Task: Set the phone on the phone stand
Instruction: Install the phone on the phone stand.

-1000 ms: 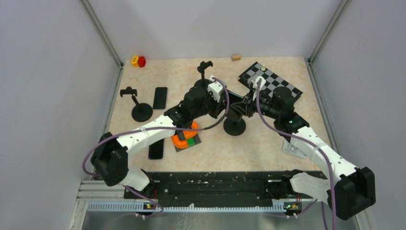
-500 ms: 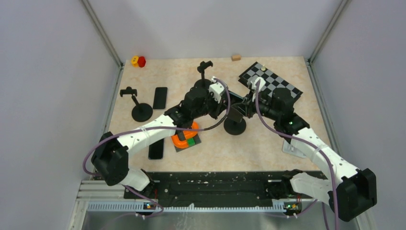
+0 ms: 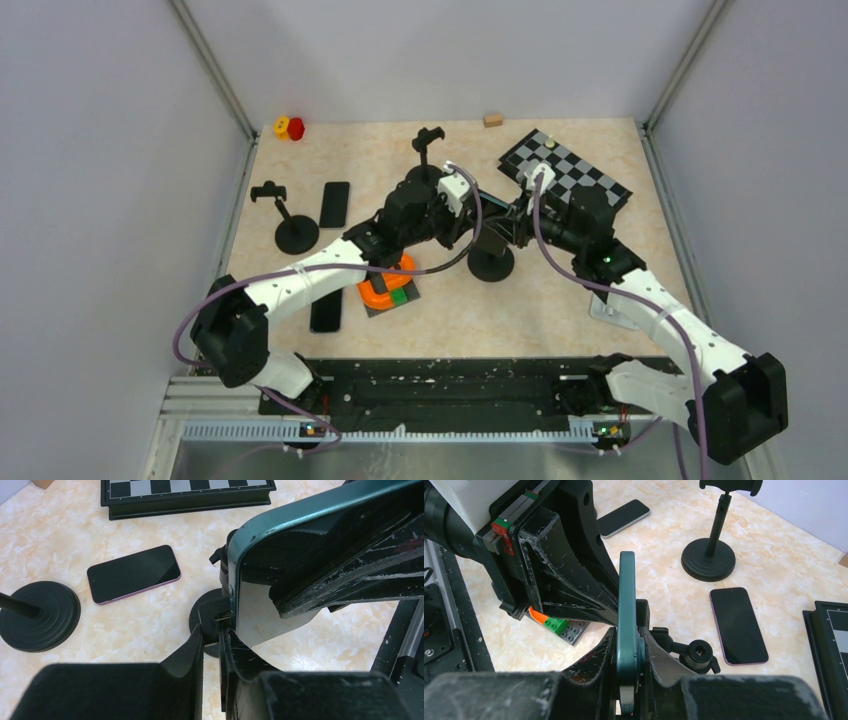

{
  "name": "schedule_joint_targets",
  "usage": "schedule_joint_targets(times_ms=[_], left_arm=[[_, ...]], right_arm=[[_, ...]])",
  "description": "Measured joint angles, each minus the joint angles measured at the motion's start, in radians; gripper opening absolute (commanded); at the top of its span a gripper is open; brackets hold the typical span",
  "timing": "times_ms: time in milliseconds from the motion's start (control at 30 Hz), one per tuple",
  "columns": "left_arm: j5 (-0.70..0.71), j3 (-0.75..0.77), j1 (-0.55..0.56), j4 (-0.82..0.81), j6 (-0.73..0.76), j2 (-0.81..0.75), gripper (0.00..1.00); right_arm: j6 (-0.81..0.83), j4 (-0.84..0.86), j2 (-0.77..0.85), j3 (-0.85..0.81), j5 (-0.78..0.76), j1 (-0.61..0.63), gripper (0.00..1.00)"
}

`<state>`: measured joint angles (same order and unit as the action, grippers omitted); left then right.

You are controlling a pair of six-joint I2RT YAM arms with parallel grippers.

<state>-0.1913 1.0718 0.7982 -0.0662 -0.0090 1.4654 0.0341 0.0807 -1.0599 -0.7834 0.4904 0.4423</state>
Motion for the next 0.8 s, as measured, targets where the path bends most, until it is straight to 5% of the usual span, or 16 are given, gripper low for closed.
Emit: schedule_joint_targets(times_ms=[800], left_arm=[[-0.032, -0.008, -0.009, -0.014, 0.035, 0.0, 0.0]], right_arm=[[0.008, 0.059, 0.011, 0.037, -0.016, 0.007, 0.0]])
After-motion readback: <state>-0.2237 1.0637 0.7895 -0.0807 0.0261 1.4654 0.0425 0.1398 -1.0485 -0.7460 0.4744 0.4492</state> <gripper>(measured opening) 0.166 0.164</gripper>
